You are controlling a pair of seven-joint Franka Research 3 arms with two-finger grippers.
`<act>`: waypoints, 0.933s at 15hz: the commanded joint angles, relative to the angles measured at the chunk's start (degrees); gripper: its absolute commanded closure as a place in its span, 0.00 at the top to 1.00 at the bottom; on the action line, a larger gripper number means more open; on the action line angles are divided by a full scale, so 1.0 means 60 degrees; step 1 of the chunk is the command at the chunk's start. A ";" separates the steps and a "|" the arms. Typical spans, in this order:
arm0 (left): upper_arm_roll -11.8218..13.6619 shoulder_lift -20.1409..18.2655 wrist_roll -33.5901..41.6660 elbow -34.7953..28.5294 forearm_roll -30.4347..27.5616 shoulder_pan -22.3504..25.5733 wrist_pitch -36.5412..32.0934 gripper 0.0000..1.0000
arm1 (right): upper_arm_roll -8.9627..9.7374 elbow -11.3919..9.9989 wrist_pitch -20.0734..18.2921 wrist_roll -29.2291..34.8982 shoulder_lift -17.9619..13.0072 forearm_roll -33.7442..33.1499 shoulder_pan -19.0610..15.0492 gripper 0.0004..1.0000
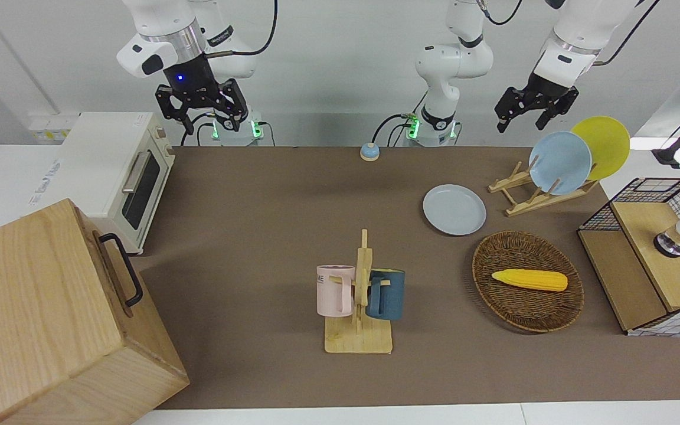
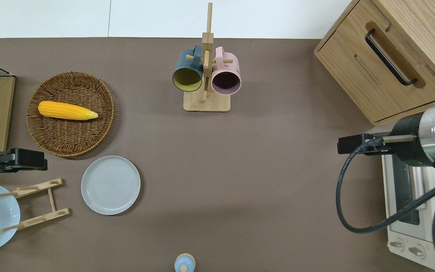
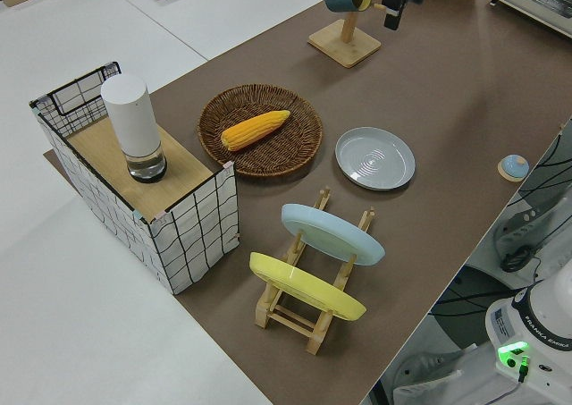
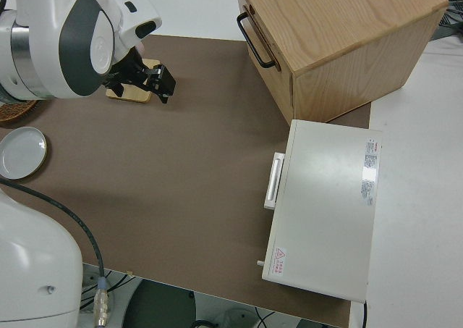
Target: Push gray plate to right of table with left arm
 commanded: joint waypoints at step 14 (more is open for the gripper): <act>0.0500 -0.0464 0.0042 -0.0978 0.0107 0.0052 0.0757 0.99 | 0.0038 0.0135 -0.0052 0.0021 0.0060 0.0153 -0.0061 1.00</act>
